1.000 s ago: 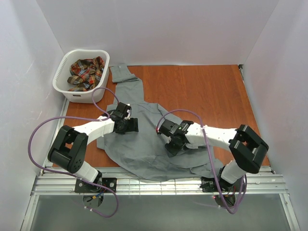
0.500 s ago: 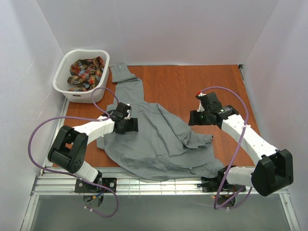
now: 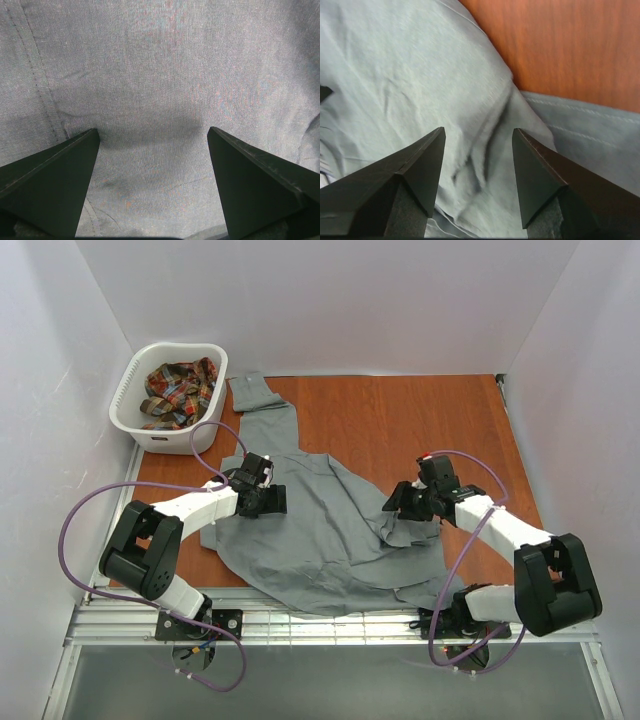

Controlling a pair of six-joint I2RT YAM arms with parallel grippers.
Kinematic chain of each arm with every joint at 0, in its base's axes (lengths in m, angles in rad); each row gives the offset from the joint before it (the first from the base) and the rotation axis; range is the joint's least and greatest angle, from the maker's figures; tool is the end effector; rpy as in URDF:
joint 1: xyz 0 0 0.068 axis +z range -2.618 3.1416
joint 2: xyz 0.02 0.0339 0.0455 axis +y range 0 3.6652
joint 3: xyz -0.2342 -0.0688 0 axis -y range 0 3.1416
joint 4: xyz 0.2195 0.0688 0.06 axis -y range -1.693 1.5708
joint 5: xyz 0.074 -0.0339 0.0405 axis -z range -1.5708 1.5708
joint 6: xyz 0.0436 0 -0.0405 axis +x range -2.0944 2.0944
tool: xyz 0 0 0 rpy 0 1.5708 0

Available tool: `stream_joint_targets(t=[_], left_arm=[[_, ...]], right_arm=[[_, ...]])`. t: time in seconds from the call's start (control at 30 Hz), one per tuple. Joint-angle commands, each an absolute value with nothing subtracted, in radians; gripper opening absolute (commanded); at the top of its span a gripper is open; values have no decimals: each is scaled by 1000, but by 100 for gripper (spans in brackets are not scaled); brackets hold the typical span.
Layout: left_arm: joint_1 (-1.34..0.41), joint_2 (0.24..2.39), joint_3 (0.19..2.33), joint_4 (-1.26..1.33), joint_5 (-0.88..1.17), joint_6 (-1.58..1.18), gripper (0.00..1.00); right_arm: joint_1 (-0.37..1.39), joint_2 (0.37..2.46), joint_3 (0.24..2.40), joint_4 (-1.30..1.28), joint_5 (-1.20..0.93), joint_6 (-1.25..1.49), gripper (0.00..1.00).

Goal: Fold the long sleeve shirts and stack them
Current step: Flatten the shirt out

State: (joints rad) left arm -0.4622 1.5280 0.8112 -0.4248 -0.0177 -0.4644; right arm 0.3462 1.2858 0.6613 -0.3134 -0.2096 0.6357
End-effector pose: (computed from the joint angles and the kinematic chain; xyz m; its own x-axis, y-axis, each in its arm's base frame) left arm 0.2365 -0.1170 0.1416 -0.9244 -0.0398 -0.3793 0.0282 0.9847 -0.1720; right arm 0.2192 0.0887 0.1645 -0.8761 0.3013 -0.3763 0.0901 0.8692 0.4862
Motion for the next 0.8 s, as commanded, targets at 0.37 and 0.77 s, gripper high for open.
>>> stream_joint_targets(t=[0.37, 0.77], left_arm=[[-460, 1546, 790, -448, -43, -466, 84], [-462, 1539, 802, -446, -35, -477, 83]], right_arm=[[336, 1391, 722, -124, -193, 638, 9], [279, 1422, 1156, -337, 400, 210, 32]])
